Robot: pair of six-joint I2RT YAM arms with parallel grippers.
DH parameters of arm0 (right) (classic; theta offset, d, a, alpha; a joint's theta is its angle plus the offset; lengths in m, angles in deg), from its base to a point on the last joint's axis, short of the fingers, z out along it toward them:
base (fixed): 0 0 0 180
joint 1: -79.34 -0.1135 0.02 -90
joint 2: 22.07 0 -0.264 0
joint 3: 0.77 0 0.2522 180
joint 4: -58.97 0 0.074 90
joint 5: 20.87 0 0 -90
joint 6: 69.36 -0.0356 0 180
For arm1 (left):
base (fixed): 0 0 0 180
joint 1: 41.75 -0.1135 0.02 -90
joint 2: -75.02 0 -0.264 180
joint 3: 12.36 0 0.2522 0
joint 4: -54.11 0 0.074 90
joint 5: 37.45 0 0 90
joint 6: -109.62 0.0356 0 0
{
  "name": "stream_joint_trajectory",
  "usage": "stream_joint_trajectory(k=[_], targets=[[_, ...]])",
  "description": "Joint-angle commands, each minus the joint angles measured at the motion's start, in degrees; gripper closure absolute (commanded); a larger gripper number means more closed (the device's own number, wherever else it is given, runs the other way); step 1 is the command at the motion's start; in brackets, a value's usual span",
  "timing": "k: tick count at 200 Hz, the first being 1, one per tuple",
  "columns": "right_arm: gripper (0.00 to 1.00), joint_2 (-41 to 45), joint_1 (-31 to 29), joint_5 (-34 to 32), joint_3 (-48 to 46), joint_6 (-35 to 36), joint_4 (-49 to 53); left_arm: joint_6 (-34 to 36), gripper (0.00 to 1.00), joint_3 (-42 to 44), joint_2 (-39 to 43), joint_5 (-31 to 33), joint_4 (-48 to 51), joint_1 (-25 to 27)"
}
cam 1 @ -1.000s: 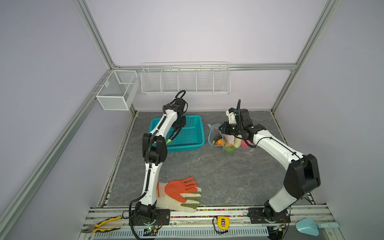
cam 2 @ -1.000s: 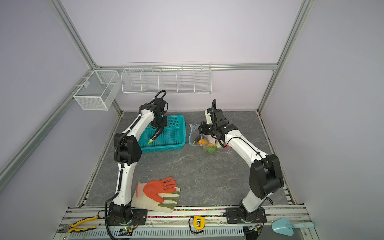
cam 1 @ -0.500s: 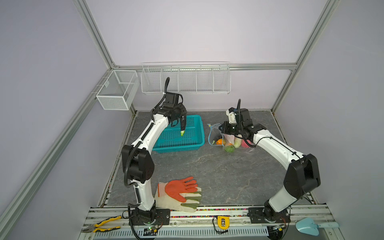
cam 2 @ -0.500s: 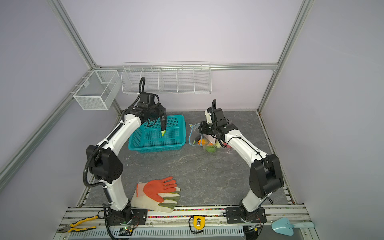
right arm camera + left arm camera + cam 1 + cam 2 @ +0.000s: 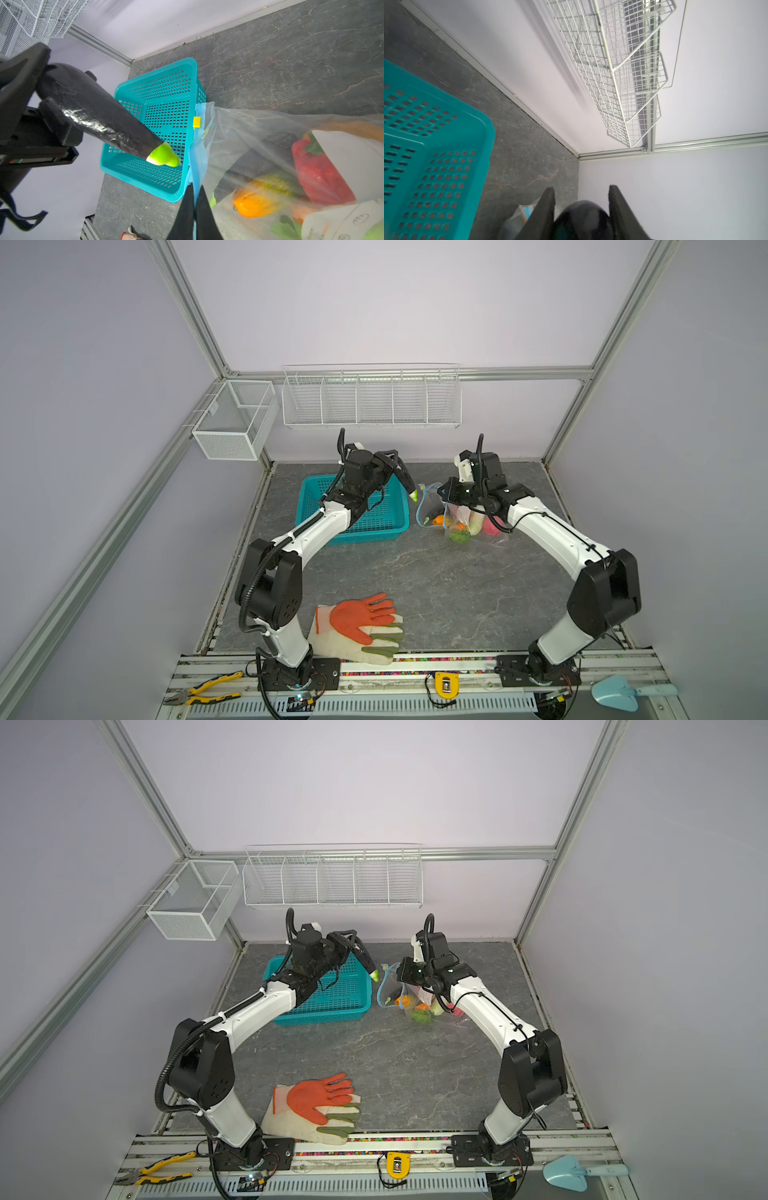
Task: Place the food in the zip-top bag and seal the zipper
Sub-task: 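Lift the eggplant with the left gripper and carry it over the bag mouth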
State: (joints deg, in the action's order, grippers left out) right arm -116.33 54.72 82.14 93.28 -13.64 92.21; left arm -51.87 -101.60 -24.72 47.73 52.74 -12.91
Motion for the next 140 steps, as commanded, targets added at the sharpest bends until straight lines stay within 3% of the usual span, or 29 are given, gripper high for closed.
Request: stream_joint_trajectory(k=[1, 32, 83, 140], targets=[[0.93, 0.1, 0.1, 1.5, 0.9, -2.7, -1.1, -9.1, 0.95, 1.7, 0.3, -3.7, -8.5, 0.0], [0.93, -0.2, 0.5, 2.1, 1.0, -3.6, -1.7, -12.0, 0.95, 3.1, 0.6, -6.5, -10.9, 0.2], [0.93, -0.7, 0.7, 3.0, 2.6, -4.1, -1.9, -10.5, 0.95, 4.2, -0.1, -7.6, -9.0, 2.5], [0.93, -0.1, 1.2, 2.7, 4.6, -3.3, 0.3, -10.7, 0.91, 3.5, -4.6, -8.0, -13.4, 5.8]])
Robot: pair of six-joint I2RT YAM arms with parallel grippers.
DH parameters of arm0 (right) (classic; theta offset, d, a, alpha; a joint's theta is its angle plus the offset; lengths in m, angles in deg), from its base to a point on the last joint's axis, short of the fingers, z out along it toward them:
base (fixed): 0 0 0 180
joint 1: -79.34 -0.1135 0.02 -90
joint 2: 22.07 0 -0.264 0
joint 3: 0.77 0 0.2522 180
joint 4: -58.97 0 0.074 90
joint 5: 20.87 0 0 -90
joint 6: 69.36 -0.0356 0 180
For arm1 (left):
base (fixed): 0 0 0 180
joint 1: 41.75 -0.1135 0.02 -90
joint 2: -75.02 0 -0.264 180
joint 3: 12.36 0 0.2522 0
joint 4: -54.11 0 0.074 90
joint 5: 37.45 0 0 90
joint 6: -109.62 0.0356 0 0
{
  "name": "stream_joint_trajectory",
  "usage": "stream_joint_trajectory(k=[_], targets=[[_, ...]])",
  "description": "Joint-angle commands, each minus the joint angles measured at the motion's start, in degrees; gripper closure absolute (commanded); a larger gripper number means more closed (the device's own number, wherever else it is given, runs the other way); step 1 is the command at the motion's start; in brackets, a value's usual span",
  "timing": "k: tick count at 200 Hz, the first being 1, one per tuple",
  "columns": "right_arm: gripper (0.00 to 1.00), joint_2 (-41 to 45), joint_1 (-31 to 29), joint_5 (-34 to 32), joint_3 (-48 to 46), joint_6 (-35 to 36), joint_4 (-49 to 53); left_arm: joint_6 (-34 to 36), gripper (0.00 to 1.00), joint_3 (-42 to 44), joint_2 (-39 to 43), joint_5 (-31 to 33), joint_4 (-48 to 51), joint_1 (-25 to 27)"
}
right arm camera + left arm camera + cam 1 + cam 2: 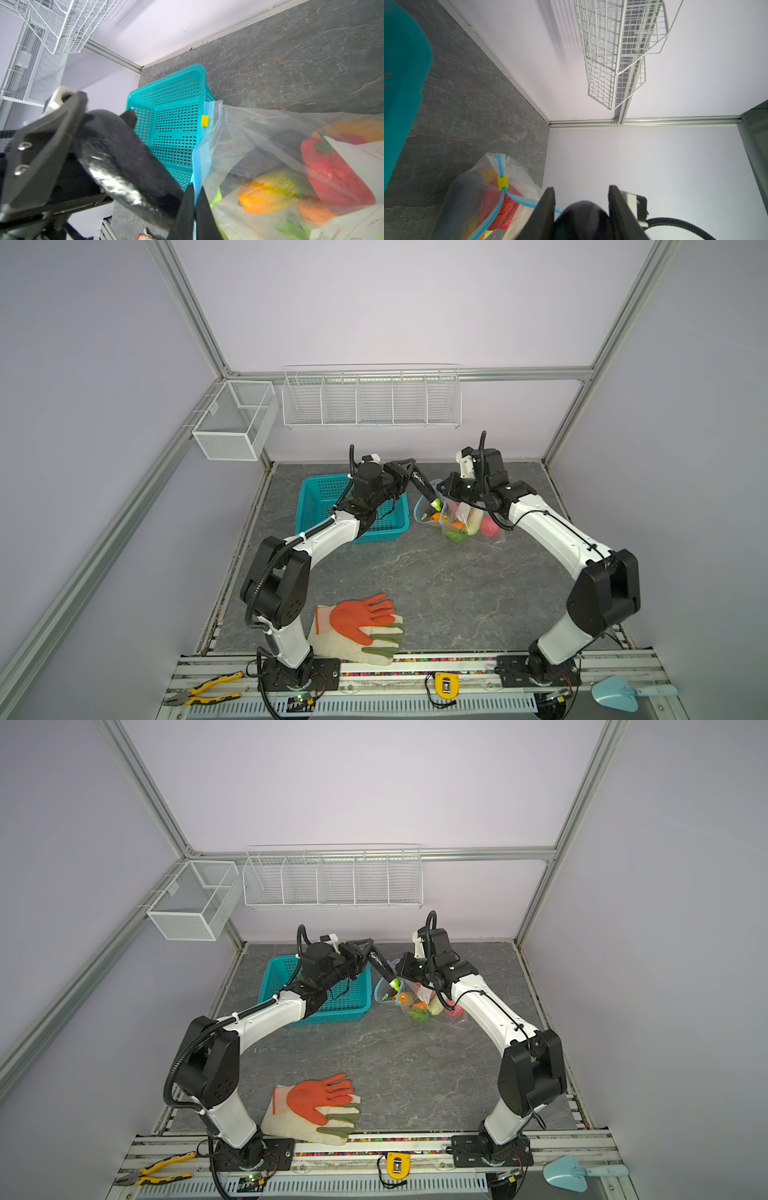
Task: Place the food in the zip-top bag and seal the zipper
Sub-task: 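Lift the eggplant with the left gripper and carry it over the bag mouth, then release the eggplant into the bag and withdraw the left gripper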
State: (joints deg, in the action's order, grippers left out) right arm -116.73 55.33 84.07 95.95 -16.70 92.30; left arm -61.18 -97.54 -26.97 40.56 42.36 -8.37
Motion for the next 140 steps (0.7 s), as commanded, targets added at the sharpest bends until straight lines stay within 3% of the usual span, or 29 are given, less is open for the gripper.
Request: stream_joint_trajectory(k=[1, 51, 90, 140], targets=[[0.93, 0.3, 0.7, 0.8, 1.9, -0.3, 0.2, -1.4, 0.91, -0.6, -2.4, -0.8, -3.1, 1.3], [0.93, 0.1, 1.0, 1.4, 2.0, -0.8, -0.6, -0.4, 0.86, 1.5, -2.3, 0.1, -2.5, 2.6], [0.93, 0.3, 1.1, 0.9, 2.1, -0.6, -0.5, 4.2, 0.68, 0.4, -1.5, 1.1, 1.6, 4.6], [0.93, 0.5, 1.2, 1.1, 1.4, -0.7, -0.6, 10.2, 0.37, 0.0, 0.8, 1.5, 6.3, 5.1]])
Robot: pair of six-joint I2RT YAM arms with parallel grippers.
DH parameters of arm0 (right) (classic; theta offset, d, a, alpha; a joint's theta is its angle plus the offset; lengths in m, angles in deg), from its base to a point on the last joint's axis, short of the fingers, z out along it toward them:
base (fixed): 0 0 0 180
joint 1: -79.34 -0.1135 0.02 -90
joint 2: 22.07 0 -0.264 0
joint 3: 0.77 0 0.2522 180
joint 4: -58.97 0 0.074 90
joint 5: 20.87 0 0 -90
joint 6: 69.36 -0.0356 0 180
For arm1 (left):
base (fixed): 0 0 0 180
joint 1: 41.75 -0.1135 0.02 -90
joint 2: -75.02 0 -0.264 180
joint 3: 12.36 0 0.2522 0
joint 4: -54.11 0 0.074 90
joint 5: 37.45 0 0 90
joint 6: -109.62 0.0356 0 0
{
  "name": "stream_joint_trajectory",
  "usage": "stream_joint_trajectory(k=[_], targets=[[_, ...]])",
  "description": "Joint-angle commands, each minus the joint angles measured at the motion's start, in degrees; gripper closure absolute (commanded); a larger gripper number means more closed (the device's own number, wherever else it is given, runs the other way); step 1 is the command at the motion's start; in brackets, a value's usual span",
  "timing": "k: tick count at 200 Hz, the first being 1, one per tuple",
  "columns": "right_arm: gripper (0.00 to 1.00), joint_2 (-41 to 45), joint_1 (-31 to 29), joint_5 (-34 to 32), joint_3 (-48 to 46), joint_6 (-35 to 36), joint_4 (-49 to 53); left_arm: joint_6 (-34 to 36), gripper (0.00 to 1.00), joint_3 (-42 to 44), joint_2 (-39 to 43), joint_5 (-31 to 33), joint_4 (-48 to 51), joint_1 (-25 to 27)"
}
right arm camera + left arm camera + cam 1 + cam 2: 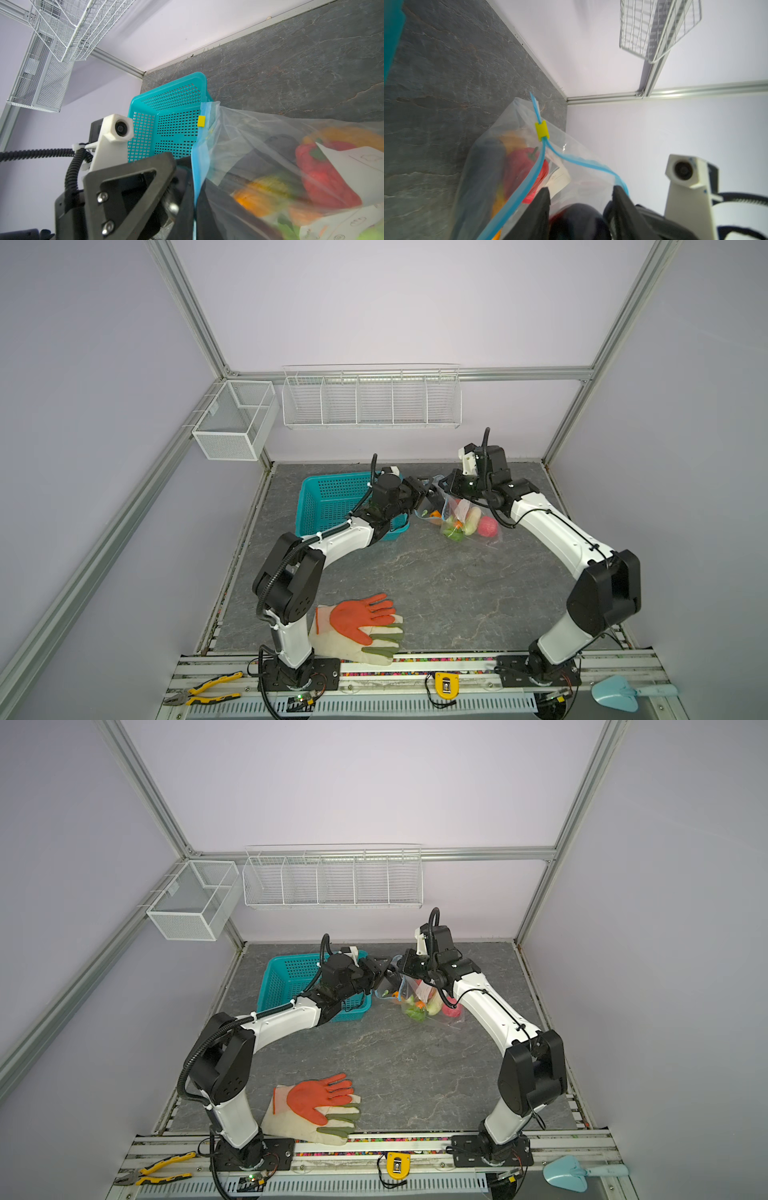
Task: Place the food in the zip-top bag and seal the zipper
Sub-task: 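Release the eggplant into the bag and withdraw the left gripper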
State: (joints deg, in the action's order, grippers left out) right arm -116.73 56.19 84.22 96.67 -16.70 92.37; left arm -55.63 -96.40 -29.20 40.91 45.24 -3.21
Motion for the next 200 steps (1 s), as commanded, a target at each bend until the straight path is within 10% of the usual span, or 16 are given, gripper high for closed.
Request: stream_joint_trajectory(k=[1, 49, 104, 200], targets=[[0.93, 0.5, 0.3, 0.9, 0.8, -0.7, -0.7, 4.8, 0.36, -1.2, 3.2, 1.3, 3.6, 0.0], [0.93, 1.4, 0.6, 0.7, -0.1, -0.5, -0.8, 16.2, 0.17, -2.9, 7.9, 0.0, 14.2, -1.2], [0.93, 4.0, 0.8, 2.3, -2.0, 1.8, 0.2, 33.3, 0.16, 1.3, 22.5, 7.6, 40.3, -1.8], [0.93, 9.8, 2.0, 2.9, -4.6, 7.3, 5.5, 31.7, 0.02, 23.5, 36.8, 9.1, 43.5, -2.8]])
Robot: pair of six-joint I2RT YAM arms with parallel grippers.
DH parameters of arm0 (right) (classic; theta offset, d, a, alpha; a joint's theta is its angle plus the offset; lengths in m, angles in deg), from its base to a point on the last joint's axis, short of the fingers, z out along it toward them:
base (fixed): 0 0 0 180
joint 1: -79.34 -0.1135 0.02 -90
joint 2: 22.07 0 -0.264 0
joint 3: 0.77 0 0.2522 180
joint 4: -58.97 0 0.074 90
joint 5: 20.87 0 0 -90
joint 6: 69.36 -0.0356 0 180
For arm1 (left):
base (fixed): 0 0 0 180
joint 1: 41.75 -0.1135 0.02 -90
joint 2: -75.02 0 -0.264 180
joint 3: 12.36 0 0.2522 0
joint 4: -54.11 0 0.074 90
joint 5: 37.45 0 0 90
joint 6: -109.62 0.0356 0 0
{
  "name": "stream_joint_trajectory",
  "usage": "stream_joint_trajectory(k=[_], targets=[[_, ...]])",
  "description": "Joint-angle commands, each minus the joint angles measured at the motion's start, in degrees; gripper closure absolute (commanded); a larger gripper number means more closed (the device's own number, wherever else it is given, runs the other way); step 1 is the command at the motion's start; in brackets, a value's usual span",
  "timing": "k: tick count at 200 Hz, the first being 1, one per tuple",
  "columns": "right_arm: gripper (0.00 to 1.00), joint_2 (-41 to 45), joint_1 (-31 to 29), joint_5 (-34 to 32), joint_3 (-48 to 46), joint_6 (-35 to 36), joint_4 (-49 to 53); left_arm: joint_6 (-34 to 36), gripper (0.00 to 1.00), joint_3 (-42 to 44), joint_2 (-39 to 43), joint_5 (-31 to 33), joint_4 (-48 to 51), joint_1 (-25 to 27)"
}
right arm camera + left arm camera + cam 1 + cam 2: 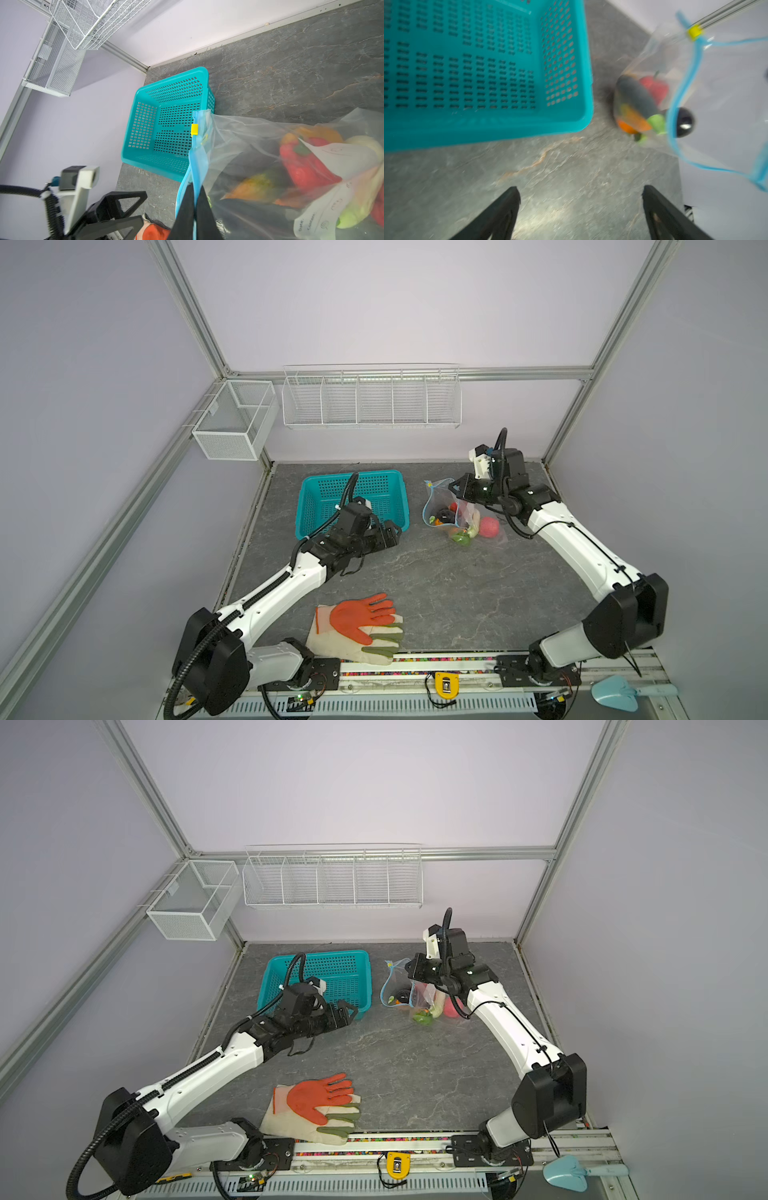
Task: Place the food in the zip-top bag and seal the zipper
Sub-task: 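Release the eggplant into the bag and withdraw the left gripper, then move the left gripper to the bag's zipper edge and grasp it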
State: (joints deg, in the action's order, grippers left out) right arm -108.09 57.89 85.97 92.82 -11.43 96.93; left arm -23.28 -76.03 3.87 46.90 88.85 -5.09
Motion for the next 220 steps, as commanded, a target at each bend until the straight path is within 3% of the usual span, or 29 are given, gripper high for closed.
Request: stream_joint_trajectory(k=[1, 31, 89, 133, 170, 220], targets=[[0.93, 1.2, 0.3, 1.2, -0.8, 2.0, 0.9, -0.7, 0.02, 3.5, 3.9, 3.2, -0.4, -1.0], [0.93, 1.0, 0.2, 2.1, -0.7, 2.7, 1.5, -1.5, 0.01, 9.3, 3.6, 2.3, -9.5, -4.2], [0.93, -0.9, 0.3, 3.1, 0.3, 3.4, 1.0, 1.5, 0.0, 3.3, -3.9, 6.4, -9.3, -6.8], [0.93, -2.8, 0.4, 3.9, 1.3, 2.9, 1.3, 3.5, 0.0, -0.2, -11.0, 3.8, -13.9, -9.9], [0.93, -2.4, 0.4, 3.7, 0.6, 2.8, 1.8, 2.3, 0.01, -6.3, -18.2, -2.1, -14.7, -11.9], [0.93, -2.0, 0.5, 3.7, 0.4, 5.3, 2.8, 0.3, 0.01, -8.3, -23.7, -7.2, -24.6, -13.4]])
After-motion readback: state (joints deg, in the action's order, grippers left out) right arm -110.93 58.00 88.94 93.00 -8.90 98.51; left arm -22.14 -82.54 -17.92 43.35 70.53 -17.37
